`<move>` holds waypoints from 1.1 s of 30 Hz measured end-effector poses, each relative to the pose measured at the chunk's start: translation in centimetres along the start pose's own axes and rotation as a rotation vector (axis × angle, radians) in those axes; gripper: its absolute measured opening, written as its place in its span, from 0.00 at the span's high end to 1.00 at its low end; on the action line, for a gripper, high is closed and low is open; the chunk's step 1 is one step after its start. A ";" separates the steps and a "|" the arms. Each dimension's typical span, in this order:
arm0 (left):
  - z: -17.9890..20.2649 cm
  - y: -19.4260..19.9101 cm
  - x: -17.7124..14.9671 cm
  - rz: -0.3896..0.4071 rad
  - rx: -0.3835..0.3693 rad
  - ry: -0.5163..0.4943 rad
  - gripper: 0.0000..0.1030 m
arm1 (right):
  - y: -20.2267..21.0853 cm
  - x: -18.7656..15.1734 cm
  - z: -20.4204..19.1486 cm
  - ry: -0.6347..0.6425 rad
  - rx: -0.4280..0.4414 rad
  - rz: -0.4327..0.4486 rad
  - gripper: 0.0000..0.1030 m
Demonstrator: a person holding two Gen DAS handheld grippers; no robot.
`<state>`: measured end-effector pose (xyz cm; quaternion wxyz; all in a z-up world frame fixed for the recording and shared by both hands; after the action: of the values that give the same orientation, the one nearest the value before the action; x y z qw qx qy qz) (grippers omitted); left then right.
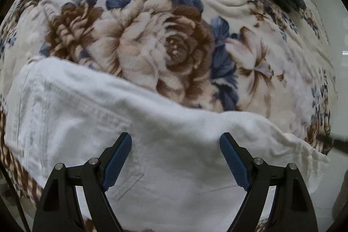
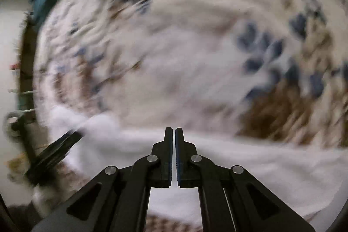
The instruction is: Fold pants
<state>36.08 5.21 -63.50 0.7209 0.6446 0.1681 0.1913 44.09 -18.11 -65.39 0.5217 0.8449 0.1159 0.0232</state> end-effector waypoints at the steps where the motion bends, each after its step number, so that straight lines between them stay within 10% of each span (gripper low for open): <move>1: 0.1 -0.3 0.2 -0.003 0.001 -0.009 0.20 | -1.1 -1.1 -0.5 -0.020 0.046 -0.039 0.96; 6: 0.1 -2.2 1.5 0.005 0.079 -0.091 0.20 | -5.2 -3.3 5.7 -0.230 -0.169 -0.069 1.00; 9: -0.5 -2.2 1.5 -0.019 0.064 -0.098 0.20 | -5.0 -4.0 9.2 -0.440 -0.087 -0.002 1.00; 13: -3.6 0.3 1.8 -0.063 -0.050 0.028 0.20 | -3.3 -1.7 4.1 -0.229 -0.181 -0.056 0.88; 14: -4.8 0.8 2.1 -0.069 -0.061 0.057 0.20 | -2.9 -0.9 2.2 -0.166 -0.121 -0.050 0.82; 16: -7.0 2.1 2.5 -0.078 -0.082 0.127 0.20 | -2.5 1.2 -1.9 -0.041 -0.017 -0.052 0.32; 18: -8.6 2.8 3.1 -0.089 -0.080 0.168 0.20 | -3.4 3.6 -6.2 0.116 0.062 -0.079 0.24; 23: -10.7 2.3 3.7 -0.174 -0.090 0.208 0.20 | -8.6 6.1 -8.2 0.300 0.057 -0.310 0.25; 25: -10.3 1.7 3.7 -0.225 -0.114 0.205 0.20 | -10.0 6.0 -8.4 0.328 0.035 -0.357 0.50; 33: -6.5 0.2 3.2 -0.363 -0.241 0.345 0.20 | -8.0 3.5 -11.2 0.440 0.073 -0.266 0.76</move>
<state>35.71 12.43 -64.04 0.7754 0.4715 0.3774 0.1846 44.27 -4.07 -67.64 0.4513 0.8152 0.3375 0.1336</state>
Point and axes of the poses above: each gripper's, at about its wrist camera, not at the fingertips, and y roughly against the way its jaws point, z to its right, x to its top, the point moved 4 cm from there along -y, roughly the way its jaws point, and after that the axes turned 11 degrees about y, right-handed, at the moved point
